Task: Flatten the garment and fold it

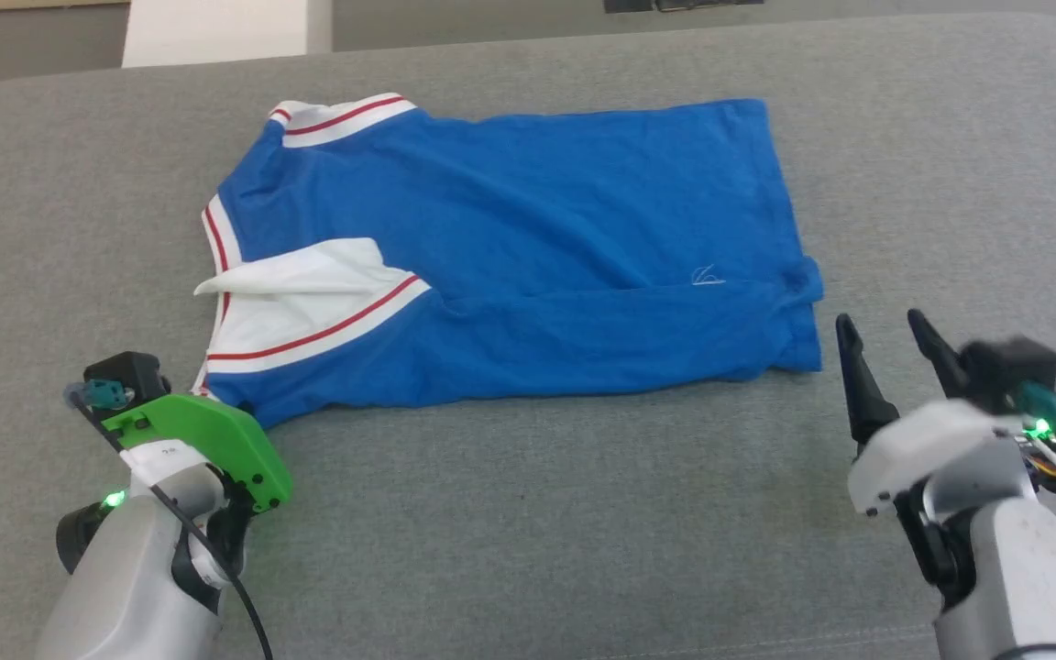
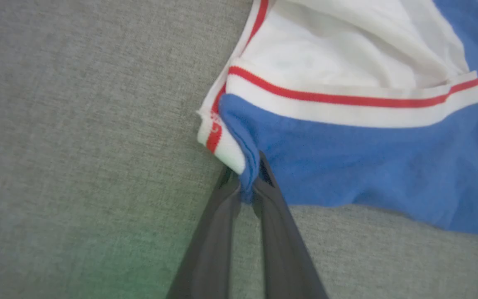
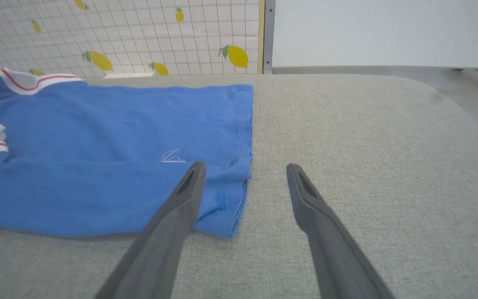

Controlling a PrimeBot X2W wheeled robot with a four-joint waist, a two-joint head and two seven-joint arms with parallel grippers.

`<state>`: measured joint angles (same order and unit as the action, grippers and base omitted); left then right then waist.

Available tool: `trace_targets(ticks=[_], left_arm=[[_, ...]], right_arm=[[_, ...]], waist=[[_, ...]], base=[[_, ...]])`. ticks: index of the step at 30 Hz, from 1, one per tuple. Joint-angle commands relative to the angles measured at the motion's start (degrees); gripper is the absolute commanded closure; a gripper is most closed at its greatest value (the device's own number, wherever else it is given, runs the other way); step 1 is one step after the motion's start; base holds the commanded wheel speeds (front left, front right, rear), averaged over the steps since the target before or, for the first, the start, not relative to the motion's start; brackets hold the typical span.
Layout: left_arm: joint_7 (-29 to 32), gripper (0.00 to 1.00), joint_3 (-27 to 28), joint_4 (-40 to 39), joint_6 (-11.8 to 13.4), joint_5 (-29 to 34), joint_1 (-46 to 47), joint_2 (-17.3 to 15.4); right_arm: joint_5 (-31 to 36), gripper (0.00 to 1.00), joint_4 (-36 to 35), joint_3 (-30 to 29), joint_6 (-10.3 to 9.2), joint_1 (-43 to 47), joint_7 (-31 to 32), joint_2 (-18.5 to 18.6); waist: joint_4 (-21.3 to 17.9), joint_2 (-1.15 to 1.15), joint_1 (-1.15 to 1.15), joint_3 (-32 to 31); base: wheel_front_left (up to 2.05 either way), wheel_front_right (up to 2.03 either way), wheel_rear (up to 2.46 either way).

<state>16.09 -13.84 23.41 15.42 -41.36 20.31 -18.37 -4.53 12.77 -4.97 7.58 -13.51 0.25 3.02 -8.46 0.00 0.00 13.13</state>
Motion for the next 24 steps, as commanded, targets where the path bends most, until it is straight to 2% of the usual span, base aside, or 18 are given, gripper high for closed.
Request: trace_targets(ticks=[1, 5, 9, 18, 19, 22, 24], left_arm=[[0.4, 1.0, -0.77, 0.75, -0.41, -0.23, -1.52, 0.58], [0.3, 1.0, -1.44, 0.88, -1.15, -0.18, -0.83, 0.91], [0.14, 1.0, -2.0, 0.99, -1.8, -0.11, 0.03, 1.16], [-0.45, 1.0, -2.5, 0.77, -2.69, -0.04, 1.61, 1.11], [-0.51, 1.0, -2.51, 0.76, -2.75, -0.08, 1.74, 1.11], [-0.65, 1.0, -2.52, 0.87, -2.87, -0.17, 1.96, 1.07], [-0.98, 1.0, -2.51, 0.92, -2.93, -0.17, 1.96, 1.04]], right_arm=[[0.99, 0.0, 1.7, -0.18, -0.09, -2.07, 4.22, -0.14], [2.12, 0.0, 5.62, -1.74, -0.09, -5.43, 15.56, -0.14], [3.06, 0.0, 7.68, -1.9, -0.09, -8.08, 24.27, -0.14], [3.63, 0.0, 9.39, -1.5, -0.09, -11.75, 37.98, -0.14], [3.3, 0.32, 9.35, -1.33, -0.09, -11.78, 39.86, -0.14], [3.03, 1.0, 8.15, -0.97, -0.09, -11.49, 43.36, -0.14], [3.19, 1.0, 6.54, -1.07, -0.09, -11.09, 43.54, -0.14]], waist=[[1.11, 0.0, 0.0, 0.4], [2.58, 0.0, 0.0, 1.02], [3.73, 0.0, 0.0, 1.83], [4.81, 0.0, 0.0, 4.37], [4.85, 0.0, 0.0, 4.57], [4.88, 0.0, 0.0, 4.78], [4.87, 0.0, 0.0, 4.69]], base=[[0.0, 0.0, 0.0], [0.0, 0.0, 0.0], [0.0, 0.0, 0.0], [0.0, 0.0, 0.0], [0.0, 0.0, 0.0], [0.0, 0.0, 0.0], [0.0, 0.0, 0.0]])
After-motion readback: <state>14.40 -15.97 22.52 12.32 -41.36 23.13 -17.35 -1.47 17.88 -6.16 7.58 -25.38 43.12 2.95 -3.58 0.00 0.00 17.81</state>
